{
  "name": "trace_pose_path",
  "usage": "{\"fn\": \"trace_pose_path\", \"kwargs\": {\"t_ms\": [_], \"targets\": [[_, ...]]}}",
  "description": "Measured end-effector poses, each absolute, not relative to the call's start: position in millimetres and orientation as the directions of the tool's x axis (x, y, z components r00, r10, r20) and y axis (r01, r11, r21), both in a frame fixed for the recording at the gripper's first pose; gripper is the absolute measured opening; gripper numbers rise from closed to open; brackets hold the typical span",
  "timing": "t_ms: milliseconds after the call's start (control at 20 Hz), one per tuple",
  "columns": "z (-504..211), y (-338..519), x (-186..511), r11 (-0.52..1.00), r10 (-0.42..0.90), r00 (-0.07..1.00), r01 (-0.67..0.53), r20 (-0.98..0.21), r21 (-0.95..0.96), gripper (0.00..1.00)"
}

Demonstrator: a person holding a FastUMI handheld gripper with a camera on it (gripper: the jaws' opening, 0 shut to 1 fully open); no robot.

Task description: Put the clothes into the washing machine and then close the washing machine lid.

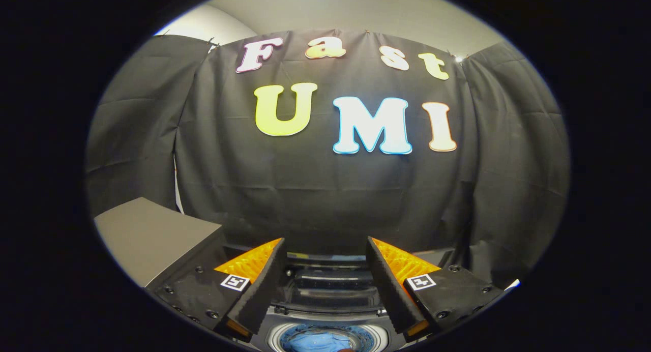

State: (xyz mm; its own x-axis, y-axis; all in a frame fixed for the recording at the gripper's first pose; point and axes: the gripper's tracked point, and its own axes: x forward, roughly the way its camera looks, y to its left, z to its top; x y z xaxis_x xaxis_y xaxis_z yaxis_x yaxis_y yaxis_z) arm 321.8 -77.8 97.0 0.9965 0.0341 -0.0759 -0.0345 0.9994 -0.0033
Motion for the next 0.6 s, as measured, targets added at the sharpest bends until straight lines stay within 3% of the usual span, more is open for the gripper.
{"fn": "trace_pose_path", "kwargs": {"t_ms": [600], "targets": [[68.9, -85.4, 399.7, 0.998, 0.010, 0.994, -0.004, -0.106, 0.061, 0.97]]}}
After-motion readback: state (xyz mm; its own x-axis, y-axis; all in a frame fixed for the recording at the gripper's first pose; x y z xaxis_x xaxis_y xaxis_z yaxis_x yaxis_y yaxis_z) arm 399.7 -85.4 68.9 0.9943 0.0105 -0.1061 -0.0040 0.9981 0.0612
